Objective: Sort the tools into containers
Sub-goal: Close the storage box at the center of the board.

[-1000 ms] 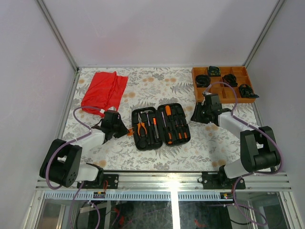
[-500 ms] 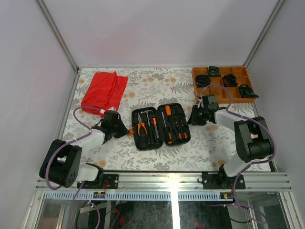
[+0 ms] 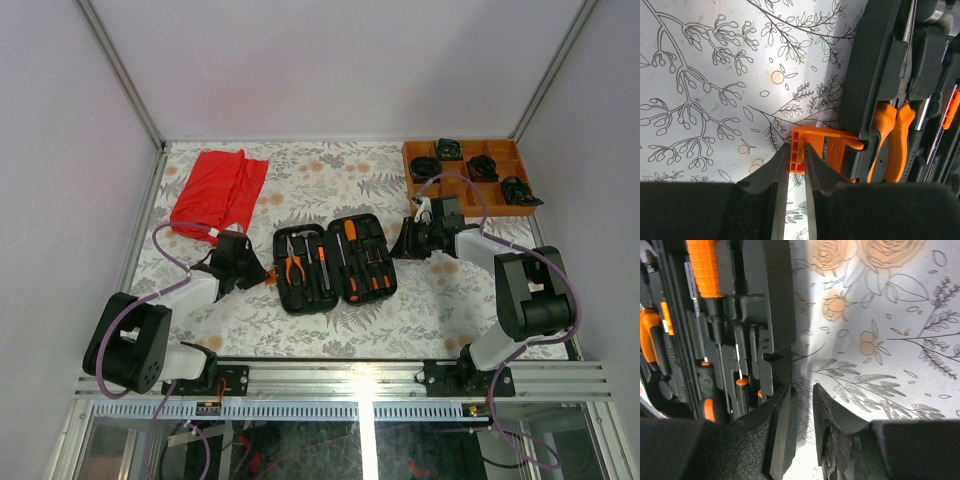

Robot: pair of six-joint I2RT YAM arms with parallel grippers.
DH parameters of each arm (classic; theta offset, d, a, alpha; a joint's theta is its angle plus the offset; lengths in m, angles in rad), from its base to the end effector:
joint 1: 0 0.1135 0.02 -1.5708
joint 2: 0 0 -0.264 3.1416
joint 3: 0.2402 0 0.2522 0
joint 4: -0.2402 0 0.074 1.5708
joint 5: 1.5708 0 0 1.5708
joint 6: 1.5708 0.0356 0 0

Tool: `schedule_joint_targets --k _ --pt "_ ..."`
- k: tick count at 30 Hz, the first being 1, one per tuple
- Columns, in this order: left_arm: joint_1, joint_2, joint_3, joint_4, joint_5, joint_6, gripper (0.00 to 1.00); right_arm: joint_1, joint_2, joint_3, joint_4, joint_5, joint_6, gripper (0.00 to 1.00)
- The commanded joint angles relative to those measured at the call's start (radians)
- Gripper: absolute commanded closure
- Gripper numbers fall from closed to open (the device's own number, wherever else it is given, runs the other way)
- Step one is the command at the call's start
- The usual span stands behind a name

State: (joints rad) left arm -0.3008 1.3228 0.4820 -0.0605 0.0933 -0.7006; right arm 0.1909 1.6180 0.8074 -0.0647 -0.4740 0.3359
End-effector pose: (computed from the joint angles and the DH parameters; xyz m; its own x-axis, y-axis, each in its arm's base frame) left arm 0.2198 -0.0717 0.1411 -0.7983 -0.4244 -0.4273 -0.2151 0.8636 -0.4559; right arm 0.3037 0.0752 0.1599 -0.8620 0.1321 -0.4894 -0.1820 0.8204 0.5421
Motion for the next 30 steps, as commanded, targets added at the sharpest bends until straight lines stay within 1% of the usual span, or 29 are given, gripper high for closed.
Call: schedule_joint_targets --k 1,7,14,15,17,22,23,25,30 --pt "-0.008 0.008 -0.013 0.028 0.049 0.004 0.85 0.026 -0.070 0.037 0.093 -0.278 0.050 0.68" --pt "-0.009 0.012 -0.011 0.031 0.057 0.003 0.85 0.035 -0.119 0.042 0.107 -0.323 0.087 0.69" --pt "-0.009 0.020 -0.014 0.042 0.061 -0.002 0.85 0.082 -0.160 0.073 0.086 -0.298 0.094 0.70" --pt "-0.009 0.020 -0.014 0.041 0.062 -0.002 0.85 0.085 -0.168 0.076 0.075 -0.270 0.090 0.70" --pt "-0.009 0.017 -0.014 0.038 0.059 0.000 0.85 0.085 -0.190 0.077 0.041 -0.131 0.084 0.69" --pt "-0.009 0.010 -0.013 0.029 0.054 0.005 0.85 0.086 -0.219 0.083 -0.074 0.265 0.071 0.63" --pt "-0.009 0.013 -0.013 0.027 0.053 0.006 0.85 0.085 -0.216 0.084 -0.092 0.316 0.066 0.63" --pt "-0.009 0.018 -0.008 0.024 0.049 0.007 0.84 0.082 -0.201 0.078 -0.096 0.372 0.060 0.63" --pt "-0.009 0.043 0.009 0.008 0.045 0.009 0.76 0.066 -0.118 0.065 -0.088 0.371 0.046 0.61"
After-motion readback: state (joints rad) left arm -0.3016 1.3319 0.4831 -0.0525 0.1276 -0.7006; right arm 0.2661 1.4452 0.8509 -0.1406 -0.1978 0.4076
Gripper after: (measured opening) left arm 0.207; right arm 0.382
